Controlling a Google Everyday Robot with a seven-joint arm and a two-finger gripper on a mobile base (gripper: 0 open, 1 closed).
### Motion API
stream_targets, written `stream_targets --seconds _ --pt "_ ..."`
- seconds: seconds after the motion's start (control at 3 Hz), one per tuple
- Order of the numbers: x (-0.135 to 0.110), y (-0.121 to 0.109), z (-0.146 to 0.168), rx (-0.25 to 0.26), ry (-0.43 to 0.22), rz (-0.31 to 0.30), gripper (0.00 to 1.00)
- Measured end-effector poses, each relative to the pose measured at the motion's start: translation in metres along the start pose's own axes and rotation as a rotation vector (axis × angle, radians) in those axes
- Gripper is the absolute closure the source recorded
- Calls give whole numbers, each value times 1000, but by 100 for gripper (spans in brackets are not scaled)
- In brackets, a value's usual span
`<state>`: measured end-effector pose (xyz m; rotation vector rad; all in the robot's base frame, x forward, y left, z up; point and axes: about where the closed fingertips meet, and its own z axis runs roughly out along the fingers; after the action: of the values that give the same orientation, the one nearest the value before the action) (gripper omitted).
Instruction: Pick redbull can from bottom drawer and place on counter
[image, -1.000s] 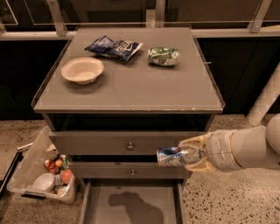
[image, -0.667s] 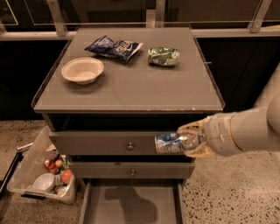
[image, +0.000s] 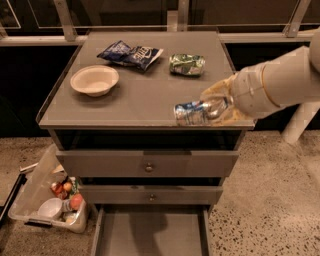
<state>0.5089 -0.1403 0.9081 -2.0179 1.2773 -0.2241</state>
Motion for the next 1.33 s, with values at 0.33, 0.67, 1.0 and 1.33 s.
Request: stream_targets --seconds 0.33,0.67,1.0,1.33 --pt "-5 -13 -6 22 0 -14 100" --pt "-5 -21 -2 27 -2 -21 100" --pt "9 -45 11 34 -22 14 100" --pt "25 -80 32 62 -90 65 100"
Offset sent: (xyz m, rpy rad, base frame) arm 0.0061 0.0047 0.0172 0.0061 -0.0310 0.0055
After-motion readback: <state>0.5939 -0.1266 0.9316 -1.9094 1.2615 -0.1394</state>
